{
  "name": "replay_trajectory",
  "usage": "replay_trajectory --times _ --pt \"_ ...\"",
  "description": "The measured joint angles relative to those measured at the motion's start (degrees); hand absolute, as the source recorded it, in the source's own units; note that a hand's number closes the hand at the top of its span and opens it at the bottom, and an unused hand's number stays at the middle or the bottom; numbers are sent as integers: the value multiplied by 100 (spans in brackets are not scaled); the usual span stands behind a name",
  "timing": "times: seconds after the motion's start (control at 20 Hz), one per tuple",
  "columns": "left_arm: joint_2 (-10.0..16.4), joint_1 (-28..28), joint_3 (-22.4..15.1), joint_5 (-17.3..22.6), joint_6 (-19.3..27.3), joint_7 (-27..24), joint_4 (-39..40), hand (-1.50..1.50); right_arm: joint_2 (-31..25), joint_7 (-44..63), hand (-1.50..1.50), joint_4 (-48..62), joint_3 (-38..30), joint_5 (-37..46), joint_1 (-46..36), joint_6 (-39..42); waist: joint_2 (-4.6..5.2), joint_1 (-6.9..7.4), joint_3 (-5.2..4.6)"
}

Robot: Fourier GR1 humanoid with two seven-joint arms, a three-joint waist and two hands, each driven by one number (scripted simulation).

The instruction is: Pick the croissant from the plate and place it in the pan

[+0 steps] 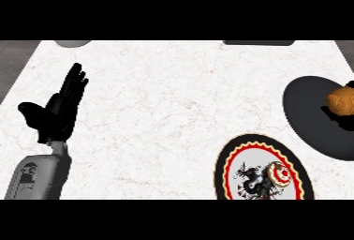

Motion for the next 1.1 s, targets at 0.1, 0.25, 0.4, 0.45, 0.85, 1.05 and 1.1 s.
replay_trajectory --times 0.1,0.25,0.4,0.45,0.85,1.05,1.1 --pt "9 -9 6 -16 -19 -95 75 0 -257 -367 150 856 -87 117 -308 -315 11 25 3" --pt "63 -70 44 61 -125 -62 118 0 -397 -782 150 2076 -147 286 -777 -888 28 86 6" --pt "4 -55 4 18 -98 -134 175 0 -523 -1201 150 3203 -217 395 -1186 -1389 43 122 10" --pt "0 -50 5 4 -79 -151 157 0 -623 -1297 150 3540 -250 409 -1343 -1451 49 143 13" --pt "-17 -169 -17 40 -135 -106 172 0 -843 -1525 -150 5442 -321 251 -1969 -530 76 190 20" --pt "-74 -195 -76 -34 -39 -18 75 0 -954 -1953 -150 6047 -367 217 -2036 -368 82 195 26" --pt "-125 -137 -115 -63 -14 -69 77 0 -984 -2063 -150 6142 -409 180 -2072 -366 83 195 28"
